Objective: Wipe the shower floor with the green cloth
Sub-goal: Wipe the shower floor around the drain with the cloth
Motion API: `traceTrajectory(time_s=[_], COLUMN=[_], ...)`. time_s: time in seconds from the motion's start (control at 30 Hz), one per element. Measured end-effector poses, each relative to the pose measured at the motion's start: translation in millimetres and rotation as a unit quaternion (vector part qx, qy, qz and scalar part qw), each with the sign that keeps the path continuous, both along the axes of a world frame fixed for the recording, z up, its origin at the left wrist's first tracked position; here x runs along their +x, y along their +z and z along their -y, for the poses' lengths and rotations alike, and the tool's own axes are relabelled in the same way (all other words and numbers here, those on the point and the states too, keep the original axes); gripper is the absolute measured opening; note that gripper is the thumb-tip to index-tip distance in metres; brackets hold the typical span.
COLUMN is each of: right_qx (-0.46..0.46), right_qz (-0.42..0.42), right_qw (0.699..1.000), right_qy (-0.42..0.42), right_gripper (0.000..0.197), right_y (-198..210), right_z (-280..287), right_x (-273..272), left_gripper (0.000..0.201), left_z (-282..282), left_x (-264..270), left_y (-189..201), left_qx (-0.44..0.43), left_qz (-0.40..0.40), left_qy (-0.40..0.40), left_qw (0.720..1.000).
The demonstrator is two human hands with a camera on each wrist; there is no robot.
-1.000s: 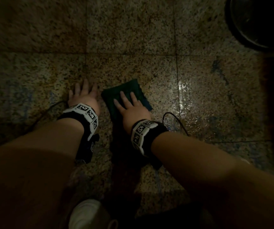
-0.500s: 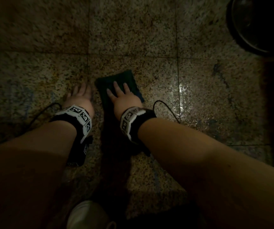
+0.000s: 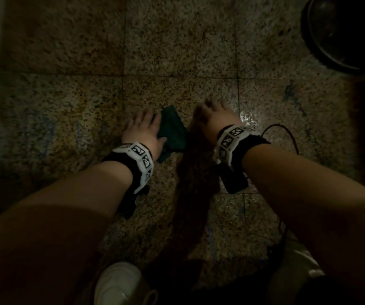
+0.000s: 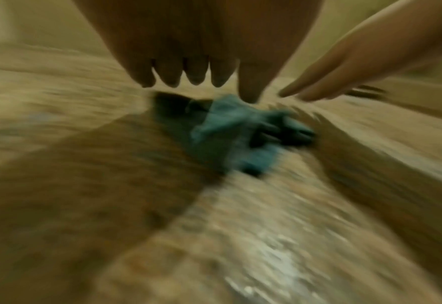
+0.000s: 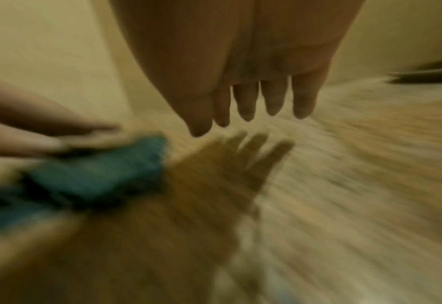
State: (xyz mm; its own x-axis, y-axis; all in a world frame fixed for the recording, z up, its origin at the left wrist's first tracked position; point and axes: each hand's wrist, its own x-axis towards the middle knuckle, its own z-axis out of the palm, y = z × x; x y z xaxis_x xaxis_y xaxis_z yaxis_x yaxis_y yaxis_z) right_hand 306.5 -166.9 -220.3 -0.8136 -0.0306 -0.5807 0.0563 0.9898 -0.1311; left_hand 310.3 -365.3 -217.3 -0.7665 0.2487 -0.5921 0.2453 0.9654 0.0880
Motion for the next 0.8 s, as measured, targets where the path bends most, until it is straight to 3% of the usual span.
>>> traceTrajectory(time_s=[0.13, 0.3, 0.5, 0.63, 0.8], right_qx=[0.009, -0.012, -0.022, -0.028, -0.016], right_qz=[0.050, 0.058, 0.055, 0.055, 0.061], right_qw=[0.999, 0.998, 0.998, 0.998, 0.998], right_qy=[-0.005, -0.022, -0.024, -0.018, -0.025], right_gripper=[0.061, 0.069, 0.068, 0.066, 0.069], right_y=[-18, -22, -20, -19, -13], right_z=[-19, -14, -16, -18, -12], right_x=[19, 19, 19, 19, 15], left_gripper=[0.077, 0.061, 0.057, 0.056, 0.058], left_z=[-20, -23, -22, -15, 9], left_x=[21, 16, -15, -20, 11], left_y=[-10, -18, -14, -12, -8], left_qx=[-0.047, -0.056, -0.051, -0.059, -0.075], left_qz=[0.036, 0.049, 0.045, 0.057, 0.072], left_qy=[-0.039, -0.014, -0.028, -0.066, -0.121], left_qw=[0.998, 0.997, 0.997, 0.994, 0.987])
